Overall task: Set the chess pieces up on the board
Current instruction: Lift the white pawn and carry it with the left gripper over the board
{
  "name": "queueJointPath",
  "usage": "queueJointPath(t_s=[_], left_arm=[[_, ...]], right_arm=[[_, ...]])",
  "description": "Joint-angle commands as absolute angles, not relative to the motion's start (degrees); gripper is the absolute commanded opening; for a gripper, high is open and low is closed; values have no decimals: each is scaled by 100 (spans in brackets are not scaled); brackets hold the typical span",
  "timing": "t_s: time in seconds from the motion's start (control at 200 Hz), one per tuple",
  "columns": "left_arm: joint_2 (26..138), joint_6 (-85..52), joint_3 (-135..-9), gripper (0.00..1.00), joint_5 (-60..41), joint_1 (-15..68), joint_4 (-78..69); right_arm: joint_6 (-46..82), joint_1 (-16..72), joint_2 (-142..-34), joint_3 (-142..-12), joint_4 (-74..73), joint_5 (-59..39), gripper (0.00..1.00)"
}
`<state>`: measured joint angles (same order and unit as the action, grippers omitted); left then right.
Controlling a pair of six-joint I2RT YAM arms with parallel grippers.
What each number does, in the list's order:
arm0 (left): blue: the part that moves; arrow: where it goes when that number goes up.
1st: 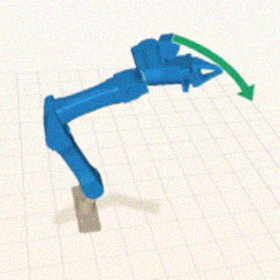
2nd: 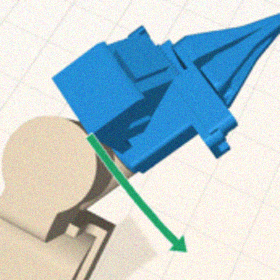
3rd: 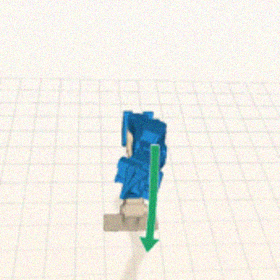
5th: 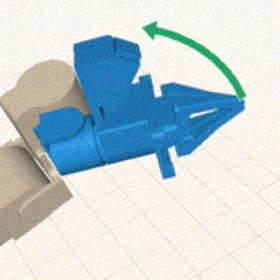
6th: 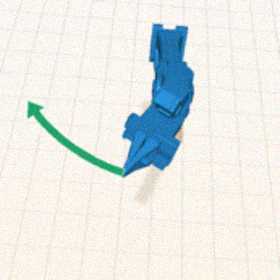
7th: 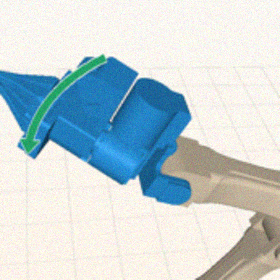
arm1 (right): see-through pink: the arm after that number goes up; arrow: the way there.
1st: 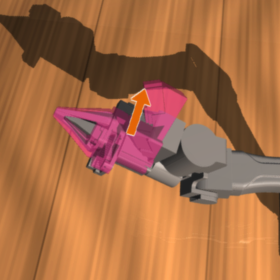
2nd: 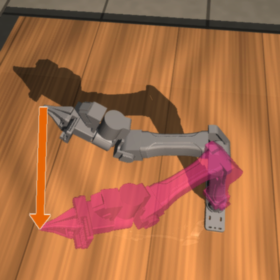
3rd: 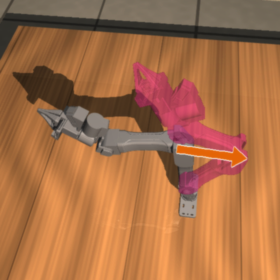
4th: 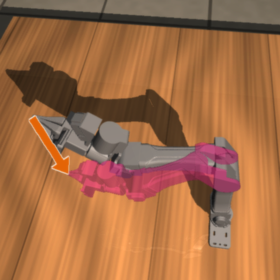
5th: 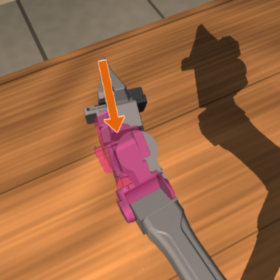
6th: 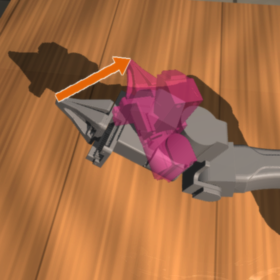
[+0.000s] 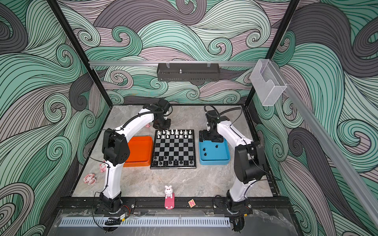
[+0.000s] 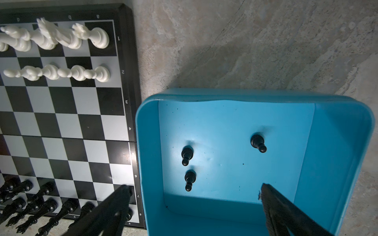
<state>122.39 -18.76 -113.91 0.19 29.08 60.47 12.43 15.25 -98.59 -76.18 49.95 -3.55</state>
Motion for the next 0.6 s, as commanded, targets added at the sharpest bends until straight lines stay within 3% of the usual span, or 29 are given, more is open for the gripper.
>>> queueJointPath(t_s=[0.0,0.59], left_arm=[[12389,-1837,-11632,11,-64,2970,6251],[12952,-1872,-11918,12,-201,3129,6187]], right_arm=[[1204,1476,-9862,-7576,5021,-334,100],[1169,1361,-9893,-7398,4955,-429,100]])
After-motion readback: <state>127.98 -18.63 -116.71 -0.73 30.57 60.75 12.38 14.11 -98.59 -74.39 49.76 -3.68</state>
